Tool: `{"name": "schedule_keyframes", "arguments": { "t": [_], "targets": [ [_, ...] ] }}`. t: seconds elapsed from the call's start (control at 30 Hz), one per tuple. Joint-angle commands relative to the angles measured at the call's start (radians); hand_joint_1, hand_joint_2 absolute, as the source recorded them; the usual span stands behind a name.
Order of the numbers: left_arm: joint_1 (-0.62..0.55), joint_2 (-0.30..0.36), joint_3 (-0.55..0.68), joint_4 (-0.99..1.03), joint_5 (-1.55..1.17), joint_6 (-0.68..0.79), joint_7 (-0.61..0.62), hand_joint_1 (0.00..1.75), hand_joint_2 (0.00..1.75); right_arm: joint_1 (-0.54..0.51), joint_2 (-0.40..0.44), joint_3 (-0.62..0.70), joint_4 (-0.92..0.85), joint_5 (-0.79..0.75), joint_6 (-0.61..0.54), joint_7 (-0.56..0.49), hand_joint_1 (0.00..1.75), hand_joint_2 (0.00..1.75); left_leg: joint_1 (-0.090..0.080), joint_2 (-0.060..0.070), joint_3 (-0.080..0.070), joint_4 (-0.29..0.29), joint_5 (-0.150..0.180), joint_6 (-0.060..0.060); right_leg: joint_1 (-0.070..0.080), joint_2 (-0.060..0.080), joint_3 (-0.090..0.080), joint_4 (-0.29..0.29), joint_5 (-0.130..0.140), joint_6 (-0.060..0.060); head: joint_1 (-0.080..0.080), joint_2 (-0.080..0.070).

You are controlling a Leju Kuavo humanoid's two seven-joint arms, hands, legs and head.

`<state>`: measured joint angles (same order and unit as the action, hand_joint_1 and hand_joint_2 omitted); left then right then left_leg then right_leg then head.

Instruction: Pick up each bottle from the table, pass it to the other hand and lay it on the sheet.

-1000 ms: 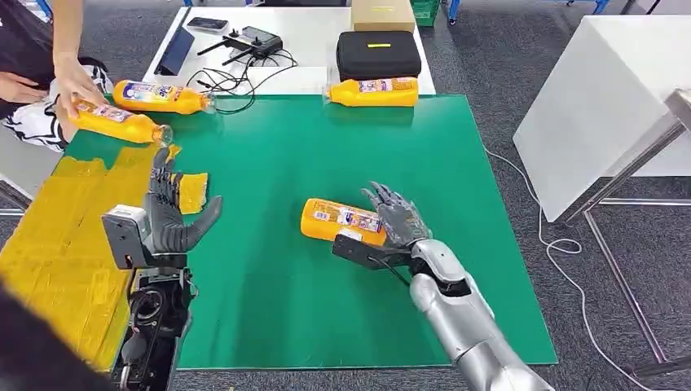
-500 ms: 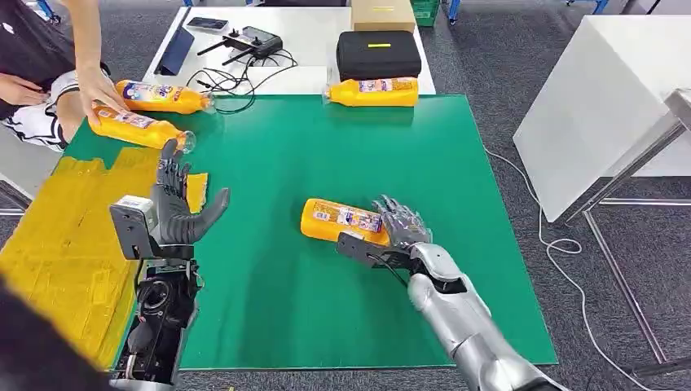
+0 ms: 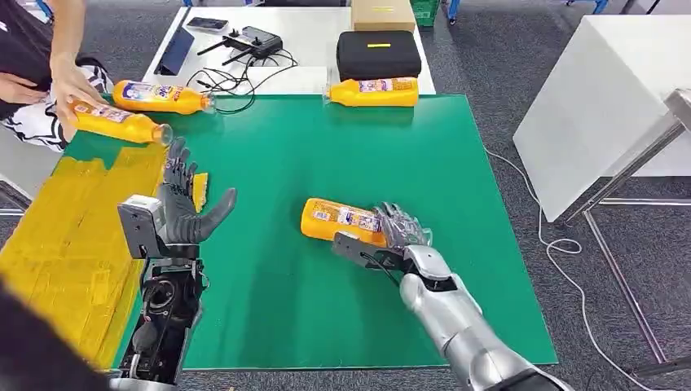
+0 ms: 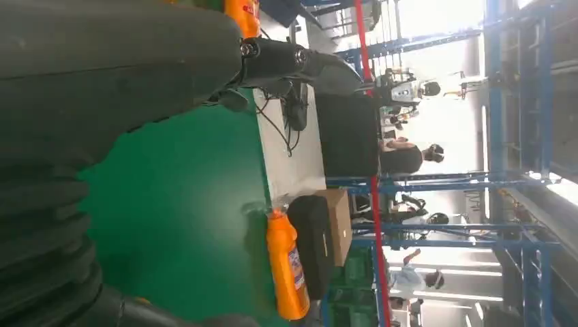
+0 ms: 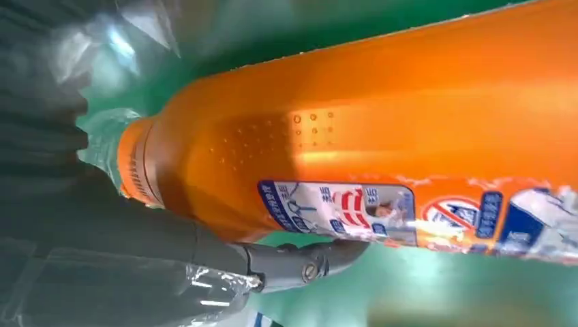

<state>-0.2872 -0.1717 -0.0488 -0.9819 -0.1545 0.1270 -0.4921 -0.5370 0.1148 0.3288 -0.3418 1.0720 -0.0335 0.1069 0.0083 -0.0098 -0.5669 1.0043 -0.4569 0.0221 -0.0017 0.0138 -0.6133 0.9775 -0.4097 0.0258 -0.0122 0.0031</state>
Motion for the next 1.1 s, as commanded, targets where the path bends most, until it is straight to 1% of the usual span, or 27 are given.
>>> {"name": "schedule_keyframes", "arguments": {
  "t": [0.03,0.07,0.13,0.23,0.33,0.37,0.43,0.47,0.5,0.53,0.57,0.6,0.67,0.73,0.77,0.8,0.83,0.9,0.93,0.97,1.0,1.07,1.1],
  "targets": [
    [-0.044,0.005,-0.048,0.009,-0.007,-0.004,0.030,0.00,1.75,-0.045,0.013,0.017,0.112,0.039,0.061,0.062,1.08,1.75,0.000,-0.001,0.004,-0.001,-0.001,0.000,0.000,-0.002,0.004,0.000,-0.002,0.000,0.000,0.000],
    [-0.043,0.005,-0.048,0.009,-0.007,-0.004,0.030,0.00,1.75,-0.044,0.013,0.019,0.113,0.043,0.065,0.063,1.43,1.75,0.000,-0.001,0.006,-0.001,-0.002,-0.001,0.001,-0.003,0.006,-0.001,-0.002,0.000,0.000,0.000],
    [-0.042,0.006,-0.048,0.009,-0.007,-0.004,0.030,0.00,1.75,-0.043,0.014,0.020,0.113,0.044,0.066,0.064,1.43,1.75,0.000,-0.001,0.003,-0.001,0.000,0.000,0.000,-0.002,0.002,-0.001,-0.001,0.000,0.000,0.000],
    [-0.041,0.007,-0.048,0.009,-0.007,-0.005,0.030,0.00,1.75,-0.044,0.014,0.020,0.112,0.044,0.066,0.064,1.43,1.75,0.000,-0.001,0.006,-0.001,-0.001,-0.001,0.001,-0.003,0.006,-0.001,-0.002,0.000,0.000,0.000],
    [-0.041,0.007,-0.048,0.009,-0.007,-0.005,0.030,0.00,1.75,-0.044,0.014,0.020,0.112,0.044,0.066,0.064,1.43,1.75,0.000,-0.001,0.003,-0.001,-0.001,0.000,0.001,-0.002,0.003,-0.001,-0.001,0.000,0.000,0.000],
    [-0.041,0.007,-0.048,0.009,-0.007,-0.005,0.030,0.00,1.75,-0.044,0.014,0.020,0.112,0.044,0.066,0.064,1.43,1.75,0.000,-0.001,0.006,-0.001,-0.001,-0.001,0.001,-0.002,0.006,-0.001,-0.002,0.000,0.000,0.000],
    [-0.041,0.007,-0.048,0.009,-0.007,-0.005,0.030,0.00,1.75,-0.044,0.014,0.020,0.112,0.044,0.066,0.064,1.43,1.75,0.000,-0.001,0.004,-0.001,-0.001,-0.001,0.001,-0.002,0.004,-0.001,-0.001,0.000,0.000,0.000],
    [-0.041,0.007,-0.048,0.009,-0.007,-0.005,0.030,0.00,1.75,-0.044,0.014,0.020,0.112,0.044,0.066,0.064,1.47,1.75,0.001,-0.001,0.006,-0.001,-0.001,-0.001,0.001,-0.002,0.006,-0.001,-0.002,0.000,0.000,0.000],
    [-0.040,0.007,-0.046,0.007,-0.006,-0.006,0.030,0.00,1.75,-0.045,0.013,0.025,0.114,0.055,0.081,0.070,1.66,1.75,0.000,-0.001,0.005,-0.001,-0.001,-0.001,0.001,-0.002,0.005,-0.001,-0.001,0.000,0.000,0.000],
    [-0.038,0.007,-0.045,0.005,-0.006,-0.006,0.030,0.00,1.75,-0.045,0.013,0.031,0.115,0.065,0.092,0.073,1.71,1.75,0.000,0.000,0.004,-0.001,0.000,-0.001,0.000,-0.002,0.003,-0.001,-0.001,0.000,0.000,0.000],
    [-0.034,0.007,-0.043,0.000,-0.005,-0.004,0.030,0.00,1.75,-0.044,0.012,0.036,0.115,0.073,0.099,0.076,1.75,1.75,0.000,-0.001,0.006,-0.001,-0.001,-0.001,0.001,-0.003,0.006,-0.001,-0.002,0.000,0.000,0.000],
    [-0.032,0.007,-0.042,-0.002,-0.005,-0.004,0.030,0.00,1.75,-0.044,0.011,0.038,0.114,0.076,0.101,0.077,1.71,1.75,0.000,-0.001,0.004,-0.001,-0.001,-0.001,0.001,-0.002,0.004,-0.001,-0.001,0.000,0.000,0.000],
    [-0.023,0.010,-0.037,-0.012,-0.004,-0.004,0.030,0.00,1.75,-0.046,0.008,0.046,0.112,0.090,0.099,0.083,1.75,1.75,0.000,0.000,0.007,-0.002,-0.001,-0.001,0.001,-0.002,0.006,-0.001,-0.002,0.000,0.000,0.000],
    [-0.015,0.011,-0.033,-0.019,-0.003,-0.006,0.031,0.00,1.75,-0.047,0.007,0.055,0.108,0.104,0.087,0.085,1.75,1.75,0.000,0.000,0.005,-0.001,-0.001,0.000,0.001,-0.001,0.004,-0.001,-0.001,0.000,0.000,0.000],
    [-0.011,0.012,-0.031,-0.023,-0.003,-0.008,0.031,0.00,1.75,-0.045,0.006,0.058,0.102,0.111,0.066,0.080,1.75,1.75,0.000,0.001,0.007,-0.002,-0.002,-0.001,0.001,-0.001,0.007,-0.002,-0.002,0.000,0.000,0.000],
    [-0.007,0.012,-0.031,-0.025,-0.003,-0.008,0.031,0.00,1.75,-0.043,0.006,0.060,0.099,0.114,0.057,0.077,1.75,1.75,0.000,0.000,0.006,-0.001,-0.001,-0.001,0.001,-0.002,0.006,-0.001,-0.001,0.000,0.000,0.000],
    [0.004,0.012,-0.030,-0.033,-0.004,-0.009,0.031,0.00,1.75,-0.038,0.002,0.068,0.093,0.125,0.023,0.071,1.75,1.75,0.000,0.000,0.005,-0.001,-0.001,0.000,0.001,-0.001,0.004,-0.001,-0.001,0.000,0.000,0.000],
    [0.021,0.011,-0.030,-0.039,-0.008,-0.006,0.028,0.00,1.75,-0.030,-0.003,0.088,0.080,0.153,-0.070,0.066,1.75,1.75,0.000,0.001,0.009,-0.002,-0.002,-0.001,0.001,-0.001,0.008,-0.002,-0.002,0.000,0.000,0.000],
    [0.028,0.011,-0.027,-0.044,-0.009,-0.004,0.026,0.00,1.75,-0.031,-0.008,0.117,0.070,0.195,-0.150,0.083,1.75,1.75,0.000,0.001,0.005,-0.001,-0.001,0.000,0.000,0.000,0.004,-0.001,-0.001,0.000,0.000,0.000],
    [0.039,0.010,-0.023,-0.054,-0.009,-0.002,0.022,0.00,1.75,-0.042,-0.008,0.134,0.063,0.229,-0.204,0.097,1.75,1.75,0.000,0.001,0.008,-0.002,-0.002,0.000,0.000,-0.001,0.007,-0.001,-0.002,0.000,0.000,0.000],
    [0.043,0.011,-0.020,-0.063,-0.010,-0.002,0.021,0.00,1.75,-0.052,-0.011,0.159,0.052,0.269,-0.249,0.117,1.75,1.75,0.000,0.002,0.004,-0.001,-0.001,0.000,0.000,0.000,0.003,-0.001,0.000,0.000,0.000,0.000],
    [0.041,0.010,-0.011,-0.071,-0.013,-0.005,0.022,0.00,1.75,-0.076,-0.013,0.185,0.035,0.345,-0.294,0.145,1.75,1.75,0.000,0.003,0.005,-0.001,-0.002,0.000,0.000,0.001,0.004,0.000,-0.001,0.000,0.000,0.000],
    [0.040,0.010,-0.009,-0.072,-0.013,-0.006,0.022,0.00,1.75,-0.081,-0.017,0.194,0.018,0.366,-0.325,0.134,1.75,1.75,0.000,0.003,0.003,0.000,-0.002,0.000,0.000,0.001,0.003,0.000,-0.001,0.000,0.000,0.000]
  ]
}}
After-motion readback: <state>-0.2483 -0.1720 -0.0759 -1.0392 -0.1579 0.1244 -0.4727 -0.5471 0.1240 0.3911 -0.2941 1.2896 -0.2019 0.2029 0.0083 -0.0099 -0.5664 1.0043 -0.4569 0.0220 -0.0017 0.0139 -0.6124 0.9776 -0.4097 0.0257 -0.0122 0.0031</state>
